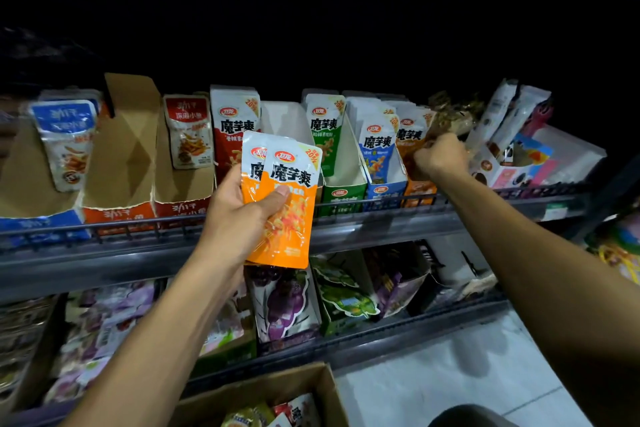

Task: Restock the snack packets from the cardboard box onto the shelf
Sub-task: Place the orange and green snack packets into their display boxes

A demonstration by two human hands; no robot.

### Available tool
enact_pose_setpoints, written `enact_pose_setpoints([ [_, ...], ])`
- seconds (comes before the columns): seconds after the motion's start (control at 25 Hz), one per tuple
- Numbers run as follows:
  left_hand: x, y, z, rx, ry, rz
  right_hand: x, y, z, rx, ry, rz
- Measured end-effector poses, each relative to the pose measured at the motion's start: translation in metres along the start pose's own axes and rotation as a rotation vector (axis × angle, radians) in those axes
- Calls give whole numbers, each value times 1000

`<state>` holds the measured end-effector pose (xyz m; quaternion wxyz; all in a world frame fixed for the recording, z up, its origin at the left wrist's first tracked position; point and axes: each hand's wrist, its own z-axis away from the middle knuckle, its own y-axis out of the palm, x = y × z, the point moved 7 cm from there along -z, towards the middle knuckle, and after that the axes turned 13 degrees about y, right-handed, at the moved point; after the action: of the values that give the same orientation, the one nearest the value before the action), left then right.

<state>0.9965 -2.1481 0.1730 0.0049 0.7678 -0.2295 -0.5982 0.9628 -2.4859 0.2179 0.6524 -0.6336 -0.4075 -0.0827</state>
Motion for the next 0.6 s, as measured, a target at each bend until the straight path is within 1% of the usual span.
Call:
enact_pose_setpoints([
  [0.08,0,0,0,-2,3,15,3,2,5,25,-13,80],
  [0.16,0,2,1,-1,5,28,3,0,10,18,-49,79],
  [0.2,0,3,2,0,-1,35,2,-5,13,-15,-75,36],
  [0.28,0,6,5,-3,-25,49,5,-17,35,-73,-177,-132],
  [0.32,-2,6,7,-6,-35,57,9,-19,55,-44,-247,-239],
  [0.36,-2,6,9,-12,-42,70,14,-18,76,26,-316,-341],
  [0.4,-4,7,11,-17,-47,83,19,-15,99,144,-370,-434],
  [0.44,-5,8,12,-21,-44,90,23,-9,121,303,-392,-516],
  [0.52,-8,11,15,-16,-27,87,32,8,163,661,-366,-615],
  [0.56,-10,14,17,-3,-18,83,37,14,179,787,-349,-633],
  [0.6,-12,17,20,18,-5,78,39,17,188,850,-335,-654],
])
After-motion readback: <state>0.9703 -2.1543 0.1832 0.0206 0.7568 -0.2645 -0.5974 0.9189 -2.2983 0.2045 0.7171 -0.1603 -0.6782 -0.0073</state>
